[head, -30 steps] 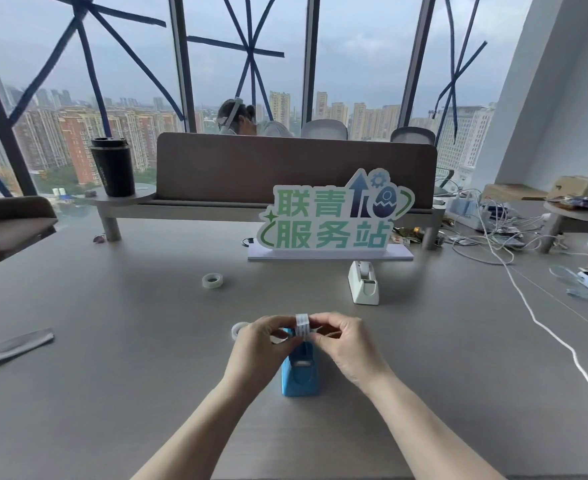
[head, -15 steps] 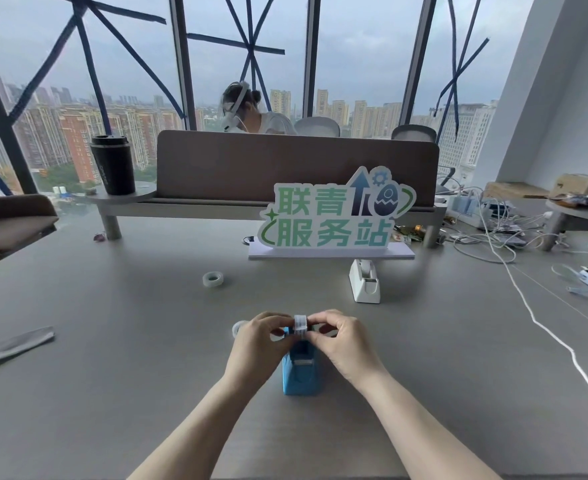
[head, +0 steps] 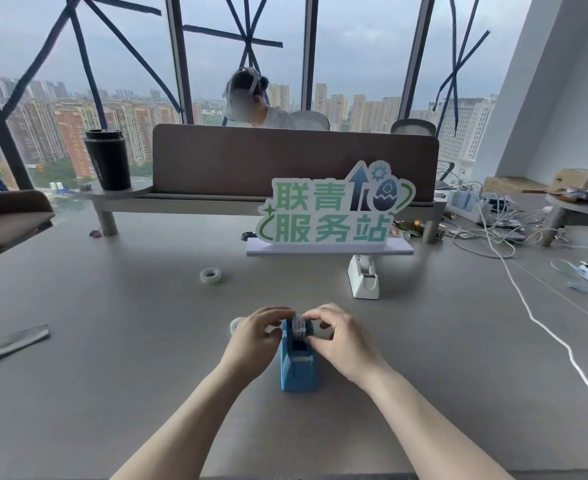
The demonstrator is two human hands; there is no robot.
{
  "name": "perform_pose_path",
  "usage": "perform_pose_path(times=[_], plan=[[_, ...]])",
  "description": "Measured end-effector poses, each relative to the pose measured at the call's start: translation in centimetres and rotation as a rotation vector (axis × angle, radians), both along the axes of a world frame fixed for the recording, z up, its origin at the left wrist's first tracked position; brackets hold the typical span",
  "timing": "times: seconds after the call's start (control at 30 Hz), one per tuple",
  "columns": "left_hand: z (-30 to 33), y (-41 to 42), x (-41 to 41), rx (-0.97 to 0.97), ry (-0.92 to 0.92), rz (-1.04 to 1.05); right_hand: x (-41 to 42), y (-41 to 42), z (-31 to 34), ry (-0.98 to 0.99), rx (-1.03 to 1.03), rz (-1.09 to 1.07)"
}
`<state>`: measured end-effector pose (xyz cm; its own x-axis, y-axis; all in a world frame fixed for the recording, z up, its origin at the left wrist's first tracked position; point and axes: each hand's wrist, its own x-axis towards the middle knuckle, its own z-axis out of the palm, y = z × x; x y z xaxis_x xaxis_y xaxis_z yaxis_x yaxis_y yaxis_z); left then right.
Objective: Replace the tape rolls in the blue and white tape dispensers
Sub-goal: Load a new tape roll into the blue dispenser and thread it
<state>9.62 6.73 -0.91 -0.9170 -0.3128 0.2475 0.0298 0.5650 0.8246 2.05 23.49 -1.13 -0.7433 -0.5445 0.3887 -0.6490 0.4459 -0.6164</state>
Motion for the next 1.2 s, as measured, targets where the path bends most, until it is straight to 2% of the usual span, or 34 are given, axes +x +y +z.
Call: perform_pose_path(times=[0.17,0.4,1.03,1.2], plan=[[-0.2,0.0,-0.3,-0.007,-0.006,0.038,0.3,-0.3,0.5,0.185,0.053,-0.012],[-0.2,0.2,-0.2,-0.019,0.013,0.018,0.5,-0.7,0.6,0.218,0.024,-0.019],[-0.1,0.9,1.3,-0.072,0.046,0.001,3.6,1.3,0.4,0.122,-0.077,0.026],[-0.3,1.4,2.2,-0.029,0.031,0.007,4.5,2.0,0.1,0.090,-0.089,0.027]])
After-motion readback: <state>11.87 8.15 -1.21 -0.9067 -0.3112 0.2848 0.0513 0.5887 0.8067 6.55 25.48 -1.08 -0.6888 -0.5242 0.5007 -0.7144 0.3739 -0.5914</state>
